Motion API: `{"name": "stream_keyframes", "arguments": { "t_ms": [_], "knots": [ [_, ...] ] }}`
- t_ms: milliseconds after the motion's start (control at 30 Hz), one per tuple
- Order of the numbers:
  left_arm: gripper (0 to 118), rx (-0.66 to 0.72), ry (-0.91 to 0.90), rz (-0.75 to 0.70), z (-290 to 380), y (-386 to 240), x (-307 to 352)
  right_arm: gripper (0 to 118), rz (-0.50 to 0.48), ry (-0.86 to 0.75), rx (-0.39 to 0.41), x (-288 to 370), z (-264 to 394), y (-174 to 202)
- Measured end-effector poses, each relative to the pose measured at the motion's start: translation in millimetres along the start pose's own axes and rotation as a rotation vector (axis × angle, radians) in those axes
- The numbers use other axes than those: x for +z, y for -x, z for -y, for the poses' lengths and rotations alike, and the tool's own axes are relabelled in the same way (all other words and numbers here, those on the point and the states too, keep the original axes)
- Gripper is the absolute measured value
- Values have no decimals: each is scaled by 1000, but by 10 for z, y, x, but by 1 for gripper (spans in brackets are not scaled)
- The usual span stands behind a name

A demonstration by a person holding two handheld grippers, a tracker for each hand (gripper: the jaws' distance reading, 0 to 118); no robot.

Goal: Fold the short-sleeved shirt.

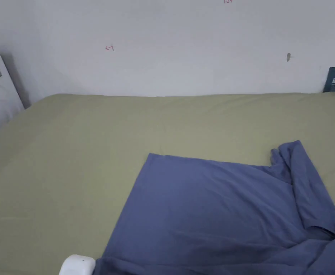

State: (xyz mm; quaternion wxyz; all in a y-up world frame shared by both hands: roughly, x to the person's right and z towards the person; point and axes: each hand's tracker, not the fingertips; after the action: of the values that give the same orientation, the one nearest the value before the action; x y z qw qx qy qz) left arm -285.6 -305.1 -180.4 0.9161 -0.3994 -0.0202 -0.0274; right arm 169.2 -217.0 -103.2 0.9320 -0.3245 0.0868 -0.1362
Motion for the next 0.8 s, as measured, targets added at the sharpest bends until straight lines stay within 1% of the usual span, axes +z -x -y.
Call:
{"name": "stream_keyframes", "arguments": {
  "t_ms": [67, 133, 200, 233, 267, 300, 333, 367, 400, 433, 533, 567, 600, 667, 733, 767, 800],
  "knots": [
    [75, -15, -14, -26, -15, 49, -118, 1, 5, -6, -12, 27, -24, -46],
    [75, -27, -4, -61, -39, 65, -276, 1, 40, 3, 15, 31, -27, -65],
    [75, -1, 44, 15, -70, 77, -411, 1, 83, 23, 24, -29, -20, -113],
    [73, 8, 81, 47, -82, 66, -457, 1, 104, 33, 8, -61, -18, -142],
    [70, 6, 116, 74, -92, 34, -496, 3, 128, 45, -28, -77, -18, -139],
    [58, -20, 98, 18, -113, 3, -511, 12, 146, 51, -56, -124, -16, -166],
    [13, -11, 79, 25, -137, 7, -430, 47, 162, 63, -50, -196, -21, -184],
    [7, -4, 64, 45, -163, -6, -397, 79, 188, 86, -36, -270, -30, -195],
    [7, 13, 46, 80, -190, -11, -372, 93, 217, 118, -11, -371, -29, -212],
    [7, 19, 49, 75, -206, -41, -350, 88, 240, 167, 3, -506, -32, -219],
    [7, 1, 72, 59, -223, -118, -389, 89, 225, 181, 13, -800, -35, -218],
    [7, 5, 64, 66, -224, -111, -377, 89, 262, 220, 4, -935, -25, -223],
    [7, 22, 62, 66, -238, -112, -372, 88, 322, 261, 20, -1064, -14, -219],
    [7, 51, 63, 78, -219, -62, -399, 88, 376, 303, 23, -1316, 43, -256],
    [7, 59, 65, 76, -217, -57, -398, 87, 371, 307, -21, -1523, 89, -355],
    [7, 61, 65, 78, -203, -19, -431, 82, 380, 308, -27, -1591, 102, -384],
    [7, 63, 61, 80, -200, -7, -432, 72, 345, 274, -40, -1629, 121, -422]
  ]
}}
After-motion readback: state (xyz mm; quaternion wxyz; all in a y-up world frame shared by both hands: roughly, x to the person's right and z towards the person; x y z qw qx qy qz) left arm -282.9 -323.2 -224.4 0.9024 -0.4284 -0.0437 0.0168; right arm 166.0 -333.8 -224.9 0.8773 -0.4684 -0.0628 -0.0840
